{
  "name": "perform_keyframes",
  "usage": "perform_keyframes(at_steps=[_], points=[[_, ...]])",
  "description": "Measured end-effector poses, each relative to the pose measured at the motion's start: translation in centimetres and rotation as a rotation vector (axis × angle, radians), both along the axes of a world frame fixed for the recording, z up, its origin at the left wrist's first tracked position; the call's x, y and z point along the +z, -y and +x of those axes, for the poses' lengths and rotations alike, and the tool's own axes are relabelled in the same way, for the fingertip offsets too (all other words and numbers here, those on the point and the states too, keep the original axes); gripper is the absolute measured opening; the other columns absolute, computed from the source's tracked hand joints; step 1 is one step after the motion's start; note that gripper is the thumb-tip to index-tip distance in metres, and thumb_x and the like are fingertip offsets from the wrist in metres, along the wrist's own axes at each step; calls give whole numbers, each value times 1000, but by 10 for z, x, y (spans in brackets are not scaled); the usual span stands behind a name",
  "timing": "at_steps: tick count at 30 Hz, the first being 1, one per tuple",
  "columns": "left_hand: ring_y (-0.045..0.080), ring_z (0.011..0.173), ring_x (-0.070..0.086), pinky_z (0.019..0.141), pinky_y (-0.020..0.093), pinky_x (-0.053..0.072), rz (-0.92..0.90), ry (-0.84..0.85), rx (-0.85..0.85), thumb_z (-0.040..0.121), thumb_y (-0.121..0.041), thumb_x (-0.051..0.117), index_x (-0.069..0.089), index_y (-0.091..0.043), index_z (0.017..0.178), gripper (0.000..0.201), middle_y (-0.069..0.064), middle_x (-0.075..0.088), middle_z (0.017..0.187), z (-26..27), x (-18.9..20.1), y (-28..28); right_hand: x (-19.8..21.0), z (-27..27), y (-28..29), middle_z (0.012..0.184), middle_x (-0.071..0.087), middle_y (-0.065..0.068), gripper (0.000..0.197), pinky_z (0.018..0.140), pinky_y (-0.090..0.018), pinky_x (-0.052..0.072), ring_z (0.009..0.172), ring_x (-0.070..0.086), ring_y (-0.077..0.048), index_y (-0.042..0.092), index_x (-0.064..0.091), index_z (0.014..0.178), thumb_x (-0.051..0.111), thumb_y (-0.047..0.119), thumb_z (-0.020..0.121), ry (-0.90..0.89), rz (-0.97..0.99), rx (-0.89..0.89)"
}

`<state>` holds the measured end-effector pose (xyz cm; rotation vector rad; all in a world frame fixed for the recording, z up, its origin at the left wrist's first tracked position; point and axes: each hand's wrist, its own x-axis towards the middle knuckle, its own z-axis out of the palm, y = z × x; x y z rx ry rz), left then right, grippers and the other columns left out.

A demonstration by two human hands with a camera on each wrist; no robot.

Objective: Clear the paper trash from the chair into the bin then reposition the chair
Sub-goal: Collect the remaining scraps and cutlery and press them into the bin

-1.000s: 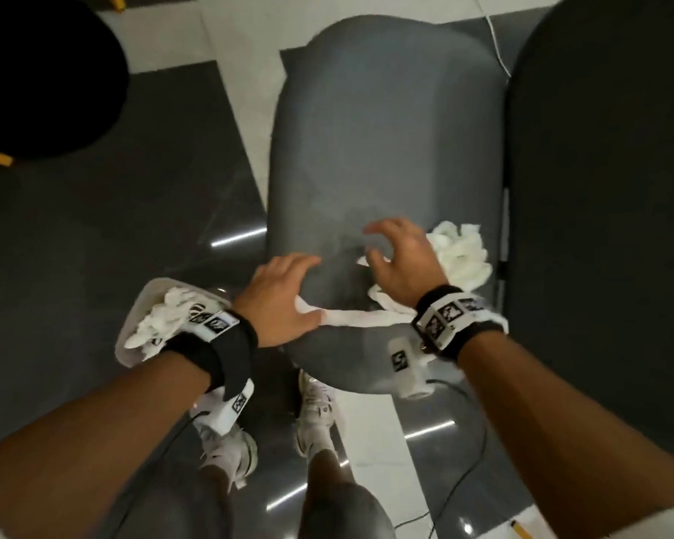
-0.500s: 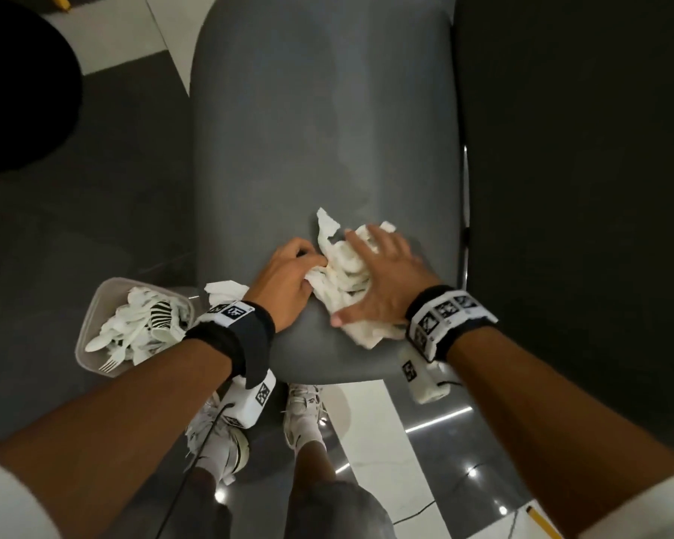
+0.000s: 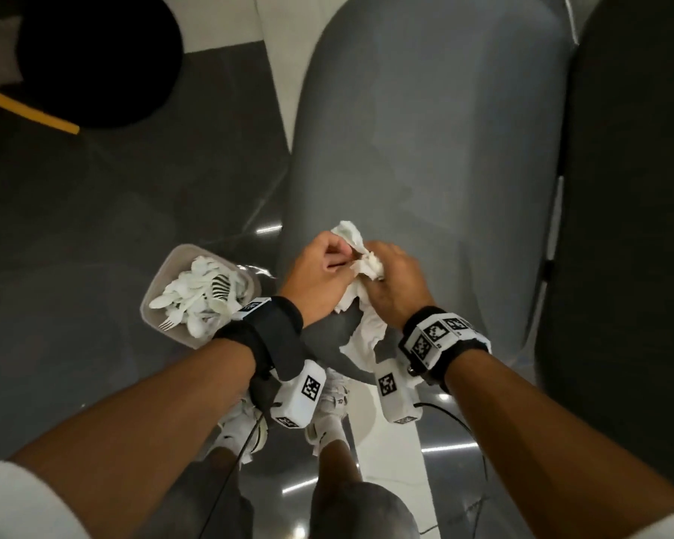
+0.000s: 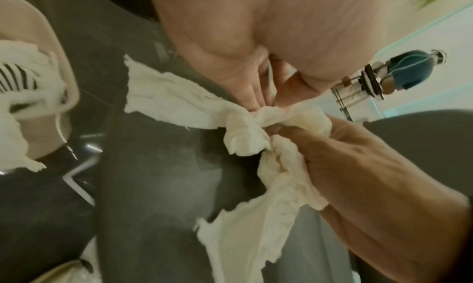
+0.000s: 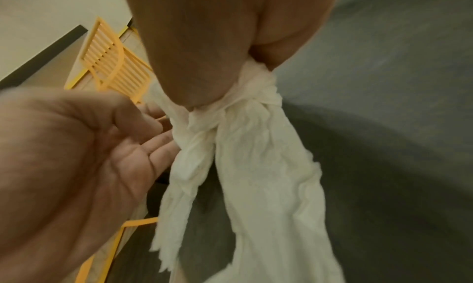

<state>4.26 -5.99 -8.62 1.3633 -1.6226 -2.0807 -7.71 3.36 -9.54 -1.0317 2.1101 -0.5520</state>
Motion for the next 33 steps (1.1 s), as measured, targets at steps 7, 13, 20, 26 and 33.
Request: perform_keyframes(at_steps=[7,13,20,26,33], points=[[8,102,69,94,27,55,-198,178,187,85,7,54,67,-16,102,31,-2,73,103,127,-23,76,9,100,88,105,64,-2,28,75,-18,31,90,55,-14,17,69,112,66,11,86,64,-72,173],[12,106,63,92,29,51,-293,475,176,87,0,54,63,-19,102,26,-2,69,113,252,-72,126,-25,195,150,118,54,-4,35,93,-42,52,106,56,-25,21,52,124,56,15,89,144,-61,114],[24,113,56,96,33,46,-248,611,62,88,-6,58,54,-15,121,34,8,53,126,334,-151,120,-123,263,171,152,43,-6,63,118,-56,27,145,33,-32,20,31,146,52,48,93,-10,372,271],[32,130,45,110,35,39,-156,666,71,91,-12,58,37,-20,146,59,10,32,148,344,-209,117,-183,260,161,162,15,-10,67,111,-53,44,142,34,-44,32,30,148,64,39,90,-42,632,444],[24,113,62,93,37,53,-82,506,125,104,-19,40,34,-35,149,48,7,60,136,343,-243,119,-232,269,187,145,49,-13,60,103,-44,48,131,52,-36,25,39,146,65,36,92,-46,773,576]])
